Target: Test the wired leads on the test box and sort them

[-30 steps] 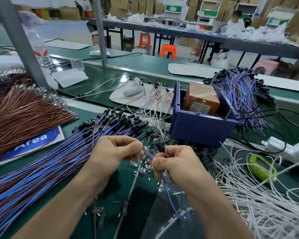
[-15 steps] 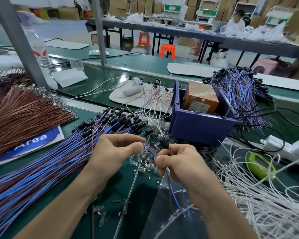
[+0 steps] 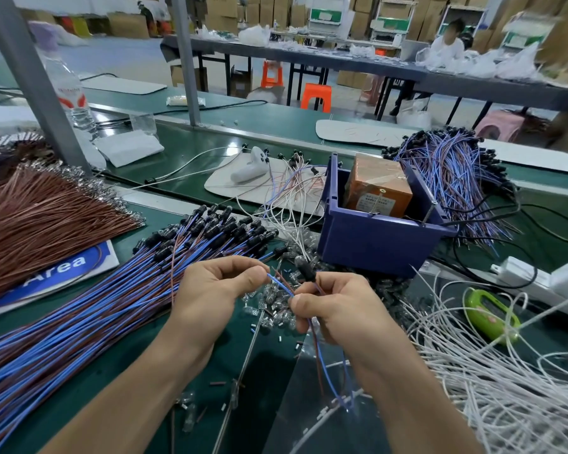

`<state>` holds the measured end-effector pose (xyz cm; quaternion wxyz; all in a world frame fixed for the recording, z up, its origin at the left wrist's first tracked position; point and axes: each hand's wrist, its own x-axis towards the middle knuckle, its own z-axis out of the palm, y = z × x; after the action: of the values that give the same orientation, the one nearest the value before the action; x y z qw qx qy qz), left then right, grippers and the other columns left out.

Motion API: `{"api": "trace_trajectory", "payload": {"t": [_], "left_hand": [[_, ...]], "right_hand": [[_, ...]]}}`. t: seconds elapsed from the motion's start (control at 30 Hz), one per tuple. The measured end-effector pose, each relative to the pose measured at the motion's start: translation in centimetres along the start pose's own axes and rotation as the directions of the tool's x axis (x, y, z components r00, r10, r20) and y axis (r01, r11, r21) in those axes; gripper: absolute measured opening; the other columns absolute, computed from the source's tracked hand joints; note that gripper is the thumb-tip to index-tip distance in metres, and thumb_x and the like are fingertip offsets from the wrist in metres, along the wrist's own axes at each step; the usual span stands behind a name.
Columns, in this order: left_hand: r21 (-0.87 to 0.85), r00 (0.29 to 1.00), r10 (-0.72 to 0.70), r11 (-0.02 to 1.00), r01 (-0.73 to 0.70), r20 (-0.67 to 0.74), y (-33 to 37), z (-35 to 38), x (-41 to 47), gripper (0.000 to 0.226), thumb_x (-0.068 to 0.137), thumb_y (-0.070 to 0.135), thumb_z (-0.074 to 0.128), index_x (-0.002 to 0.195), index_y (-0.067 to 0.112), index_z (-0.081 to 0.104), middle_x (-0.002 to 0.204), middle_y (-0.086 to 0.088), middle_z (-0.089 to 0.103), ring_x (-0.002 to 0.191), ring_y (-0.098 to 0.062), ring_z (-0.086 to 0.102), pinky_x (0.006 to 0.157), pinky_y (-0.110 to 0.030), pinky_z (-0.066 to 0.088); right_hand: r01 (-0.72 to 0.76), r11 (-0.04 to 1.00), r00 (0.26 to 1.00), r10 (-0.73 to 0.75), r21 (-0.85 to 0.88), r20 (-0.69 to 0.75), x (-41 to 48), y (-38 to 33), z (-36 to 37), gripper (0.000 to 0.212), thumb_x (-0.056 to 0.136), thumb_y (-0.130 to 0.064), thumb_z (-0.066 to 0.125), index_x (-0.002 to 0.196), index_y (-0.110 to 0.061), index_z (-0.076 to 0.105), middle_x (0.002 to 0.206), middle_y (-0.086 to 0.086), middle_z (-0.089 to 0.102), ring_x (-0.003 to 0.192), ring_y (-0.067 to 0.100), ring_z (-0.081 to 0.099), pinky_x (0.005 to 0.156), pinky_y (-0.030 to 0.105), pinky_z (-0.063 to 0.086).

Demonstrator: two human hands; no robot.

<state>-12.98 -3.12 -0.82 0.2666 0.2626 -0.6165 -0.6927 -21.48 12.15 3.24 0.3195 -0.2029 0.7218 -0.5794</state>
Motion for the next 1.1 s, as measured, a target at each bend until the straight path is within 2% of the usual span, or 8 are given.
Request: {"api": "trace_trajectory", "payload": {"t": [0.27,0.4,0.5,0.6,0.77,0.9,1.03,1.1], "left_hand": [[-0.052,0.979,0.073,0.995,-0.084,-0.190,-0.2,-0.6,0.6,0.023,0.095,0.009,0.068,0.076,0.015,0.078,0.077,-0.003,0.078,0.065,-0.004,0.062,0.071,-0.021,0.050],[0.144,0.972,0.209,0.971,-0.192,-0.107,-0.1,-0.8,0.2,0.013,0.084,0.017,0.082,0.082,0.030,0.084,0.088,0.005,0.081,0.091,-0.012,0.075,0.085,-0.030,0.058],[0.268,0.962,0.270,0.926,-0.268,0.030,-0.3,0.1,-0.7,0.008,0.071,0.027,0.085,0.078,0.033,0.084,0.087,0.009,0.080,0.091,-0.009,0.073,0.084,-0.030,0.055],[0.204,0.973,0.171,0.958,-0.200,0.154,-0.3,0.6,-1.1,0.012,0.069,0.029,0.082,0.081,0.032,0.084,0.082,0.001,0.080,0.073,-0.009,0.069,0.071,-0.023,0.056],[0.020,0.975,0.066,0.997,-0.072,0.214,-0.1,0.9,-1.3,0.013,0.068,0.017,0.081,0.080,0.014,0.084,0.084,-0.014,0.079,0.078,-0.017,0.074,0.074,-0.022,0.057],[-0.038,0.976,0.019,0.999,-0.011,0.215,0.0,0.9,-1.3,0.012,0.066,0.017,0.081,0.076,0.011,0.082,0.080,-0.011,0.078,0.075,-0.014,0.071,0.071,-0.019,0.054],[-0.100,0.988,-0.064,0.992,0.079,0.142,0.7,1.3,-1.1,0.015,0.060,0.015,0.087,0.073,0.012,0.080,0.081,-0.008,0.078,0.070,-0.012,0.066,0.074,-0.026,0.048],[-0.075,0.980,-0.086,0.992,0.101,0.177,1.6,2.1,-0.9,0.009,0.079,0.014,0.074,0.072,0.018,0.077,0.088,-0.011,0.080,0.071,-0.012,0.071,0.075,-0.033,0.044]], "right_hand": [[0.000,1.000,0.999,0.000,0.012,-0.035,-0.1,0.0,-0.4,0.018,0.082,0.008,0.069,0.069,-0.003,0.064,0.052,0.010,0.059,0.035,0.004,0.045,0.039,0.010,0.034],[0.013,0.999,0.999,-0.011,0.042,-0.041,0.0,-0.1,-0.9,0.017,0.084,0.006,0.069,0.070,-0.003,0.065,0.055,0.012,0.061,0.037,0.003,0.046,0.041,0.009,0.036],[0.021,0.996,1.000,-0.019,0.086,-0.023,0.0,0.1,-0.8,0.017,0.085,0.006,0.069,0.071,-0.003,0.065,0.054,0.012,0.061,0.036,0.003,0.046,0.041,0.009,0.036],[0.042,0.994,0.999,-0.045,0.103,0.023,0.0,0.1,-0.7,0.014,0.085,0.008,0.067,0.074,-0.001,0.066,0.055,0.012,0.062,0.036,0.001,0.045,0.041,0.007,0.035],[0.035,0.996,0.995,-0.043,0.088,0.087,0.1,0.3,-0.8,0.008,0.084,0.007,0.069,0.077,0.010,0.066,0.058,0.013,0.065,0.037,0.000,0.048,0.042,0.006,0.036],[0.063,0.996,0.995,-0.068,0.067,0.068,-0.1,0.0,-0.8,0.014,0.083,0.004,0.072,0.070,0.000,0.073,0.061,0.007,0.068,0.038,-0.002,0.050,0.042,0.006,0.037],[0.092,0.979,0.991,-0.073,0.184,-0.111,-0.3,-0.7,-0.9,0.013,0.087,-0.001,0.073,0.074,-0.002,0.073,0.064,0.009,0.071,0.037,0.000,0.046,0.040,0.007,0.036],[0.117,0.949,0.974,-0.052,0.291,-0.222,-0.6,-1.1,-1.6,0.015,0.091,-0.006,0.071,0.076,-0.006,0.073,0.069,0.014,0.073,0.038,0.002,0.038,0.038,0.010,0.032]]}}
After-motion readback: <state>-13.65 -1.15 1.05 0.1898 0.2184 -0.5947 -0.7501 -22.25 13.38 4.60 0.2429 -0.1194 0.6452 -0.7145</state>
